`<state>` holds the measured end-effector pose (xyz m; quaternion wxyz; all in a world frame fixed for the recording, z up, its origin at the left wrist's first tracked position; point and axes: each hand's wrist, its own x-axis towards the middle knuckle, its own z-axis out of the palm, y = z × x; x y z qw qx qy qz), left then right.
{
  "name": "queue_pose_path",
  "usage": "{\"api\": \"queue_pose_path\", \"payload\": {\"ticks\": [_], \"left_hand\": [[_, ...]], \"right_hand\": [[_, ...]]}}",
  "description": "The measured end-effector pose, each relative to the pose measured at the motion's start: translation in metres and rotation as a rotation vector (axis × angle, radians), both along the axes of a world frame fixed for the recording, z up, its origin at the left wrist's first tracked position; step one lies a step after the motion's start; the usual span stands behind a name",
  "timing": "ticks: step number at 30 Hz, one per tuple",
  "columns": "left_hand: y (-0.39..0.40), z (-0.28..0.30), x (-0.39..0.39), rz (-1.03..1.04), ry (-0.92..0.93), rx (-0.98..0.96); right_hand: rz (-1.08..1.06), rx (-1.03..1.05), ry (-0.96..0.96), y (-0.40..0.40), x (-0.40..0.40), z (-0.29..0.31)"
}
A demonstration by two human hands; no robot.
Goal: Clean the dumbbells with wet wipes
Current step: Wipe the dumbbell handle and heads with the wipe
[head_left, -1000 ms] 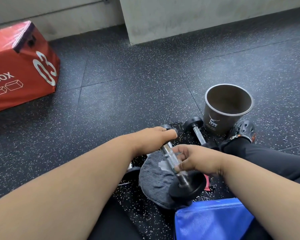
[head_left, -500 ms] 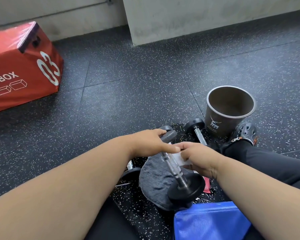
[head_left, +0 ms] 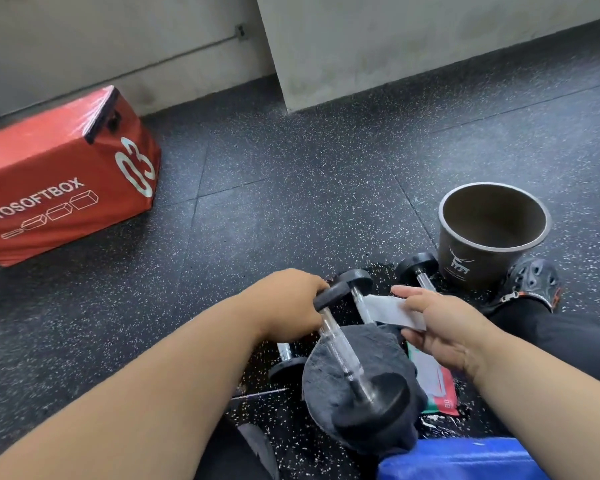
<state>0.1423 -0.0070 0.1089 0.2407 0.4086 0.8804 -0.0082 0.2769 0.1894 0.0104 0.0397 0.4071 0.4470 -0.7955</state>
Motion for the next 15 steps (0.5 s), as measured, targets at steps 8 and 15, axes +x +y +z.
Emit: {"api": "queue_pose_path", "payload": {"ticks": [8,15], "left_hand": [[-0.063,0.048,-0.069,0.173,0.05,-0.163],[-0.109,-0.031,-0.153,0.207,0.027,-0.425]], "right_hand": [[-0.035,0.0,-0.036,0.003,-0.001,0.003],[-0.015,-0.008,-0.071,0.007,-0.003,-0.007]]}}
